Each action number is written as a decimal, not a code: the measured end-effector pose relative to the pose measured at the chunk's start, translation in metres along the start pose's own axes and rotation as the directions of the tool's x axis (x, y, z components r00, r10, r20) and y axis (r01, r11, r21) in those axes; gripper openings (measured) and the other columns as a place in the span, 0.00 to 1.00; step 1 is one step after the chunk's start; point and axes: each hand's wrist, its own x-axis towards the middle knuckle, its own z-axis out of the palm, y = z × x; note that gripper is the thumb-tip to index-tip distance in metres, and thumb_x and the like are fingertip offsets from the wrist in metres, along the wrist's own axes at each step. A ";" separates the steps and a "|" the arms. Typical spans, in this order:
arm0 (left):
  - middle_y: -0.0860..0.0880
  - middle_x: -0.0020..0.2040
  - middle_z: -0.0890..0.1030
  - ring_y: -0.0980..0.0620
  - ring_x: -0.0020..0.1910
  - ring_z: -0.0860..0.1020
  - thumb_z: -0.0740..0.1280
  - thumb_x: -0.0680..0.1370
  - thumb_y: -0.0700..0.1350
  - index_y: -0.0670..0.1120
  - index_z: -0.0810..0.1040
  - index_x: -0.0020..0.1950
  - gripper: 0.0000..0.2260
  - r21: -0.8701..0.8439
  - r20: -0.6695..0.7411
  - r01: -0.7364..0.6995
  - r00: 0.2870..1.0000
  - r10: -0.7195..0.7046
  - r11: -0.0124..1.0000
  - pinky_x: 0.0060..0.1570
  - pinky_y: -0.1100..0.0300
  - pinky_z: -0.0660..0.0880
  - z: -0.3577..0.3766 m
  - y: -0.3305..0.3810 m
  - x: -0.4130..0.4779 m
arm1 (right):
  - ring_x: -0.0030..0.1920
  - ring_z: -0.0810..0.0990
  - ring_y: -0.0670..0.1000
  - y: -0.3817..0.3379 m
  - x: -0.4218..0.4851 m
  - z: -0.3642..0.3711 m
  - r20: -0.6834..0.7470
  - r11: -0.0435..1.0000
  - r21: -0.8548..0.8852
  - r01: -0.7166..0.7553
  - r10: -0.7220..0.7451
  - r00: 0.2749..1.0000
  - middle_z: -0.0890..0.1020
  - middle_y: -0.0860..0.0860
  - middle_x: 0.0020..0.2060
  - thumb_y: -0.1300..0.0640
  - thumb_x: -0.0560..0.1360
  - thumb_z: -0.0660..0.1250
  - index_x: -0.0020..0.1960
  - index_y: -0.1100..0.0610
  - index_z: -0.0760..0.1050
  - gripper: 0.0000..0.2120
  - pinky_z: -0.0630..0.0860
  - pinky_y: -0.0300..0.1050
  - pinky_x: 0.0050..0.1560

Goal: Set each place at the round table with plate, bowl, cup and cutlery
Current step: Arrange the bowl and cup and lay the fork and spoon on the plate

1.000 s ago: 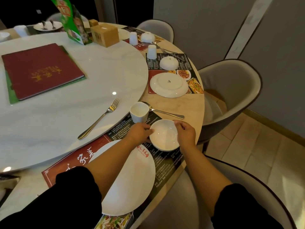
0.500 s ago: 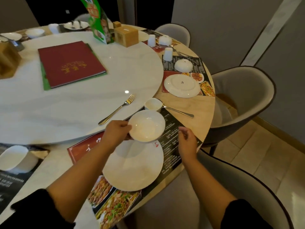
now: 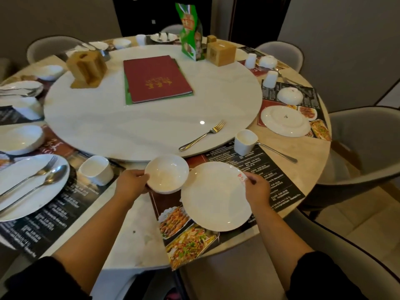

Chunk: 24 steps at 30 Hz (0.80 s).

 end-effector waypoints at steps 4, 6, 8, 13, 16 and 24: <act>0.39 0.47 0.79 0.41 0.43 0.80 0.63 0.78 0.36 0.36 0.78 0.59 0.12 -0.009 -0.007 0.055 0.998 -0.055 0.998 0.46 0.52 0.78 0.001 -0.006 0.004 | 0.61 0.76 0.54 -0.002 0.004 -0.008 -0.041 1.000 -0.007 0.000 0.000 0.999 0.79 0.56 0.59 0.66 0.77 0.62 0.60 0.62 0.77 0.13 0.69 0.39 0.54; 0.39 0.46 0.79 0.40 0.44 0.80 0.63 0.78 0.36 0.36 0.79 0.57 0.11 -0.016 -0.007 0.076 0.997 -0.076 0.997 0.46 0.51 0.79 0.002 -0.007 0.005 | 0.61 0.75 0.54 -0.002 0.005 -0.011 -0.047 1.000 -0.009 0.005 -0.006 0.999 0.79 0.56 0.60 0.66 0.77 0.62 0.60 0.63 0.77 0.13 0.68 0.39 0.54; 0.39 0.45 0.79 0.39 0.43 0.80 0.63 0.77 0.35 0.35 0.79 0.55 0.10 -0.035 -0.004 0.091 0.996 -0.091 0.995 0.45 0.50 0.80 0.003 -0.009 0.008 | 0.62 0.75 0.55 -0.001 0.004 -0.012 -0.047 1.000 -0.011 0.006 -0.006 0.999 0.78 0.56 0.60 0.66 0.77 0.62 0.60 0.62 0.77 0.13 0.69 0.39 0.54; 0.37 0.45 0.80 0.36 0.45 0.81 0.63 0.77 0.35 0.36 0.80 0.49 0.07 -0.027 0.018 0.086 0.996 -0.086 0.996 0.51 0.44 0.79 0.004 -0.014 0.015 | 0.62 0.75 0.55 -0.001 0.003 -0.012 -0.049 0.999 -0.014 0.029 -0.030 0.998 0.78 0.57 0.60 0.67 0.77 0.61 0.61 0.63 0.77 0.14 0.69 0.40 0.55; 0.36 0.50 0.81 0.37 0.45 0.81 0.62 0.78 0.37 0.37 0.80 0.56 0.10 0.051 0.017 0.034 0.999 -0.035 0.998 0.49 0.46 0.80 0.004 -0.016 0.017 | 0.62 0.75 0.55 0.000 0.003 -0.012 -0.055 0.999 -0.030 0.029 -0.031 0.998 0.78 0.57 0.60 0.66 0.77 0.62 0.61 0.62 0.77 0.14 0.69 0.40 0.55; 0.41 0.62 0.78 0.43 0.60 0.76 0.60 0.80 0.53 0.41 0.73 0.66 0.20 0.553 0.009 -0.171 0.980 0.200 0.816 0.57 0.53 0.72 -0.003 0.006 0.016 | 0.52 0.77 0.50 -0.005 0.016 -0.013 -0.115 0.996 -0.062 0.069 -0.076 0.990 0.81 0.56 0.52 0.62 0.77 0.64 0.54 0.62 0.79 0.09 0.70 0.39 0.49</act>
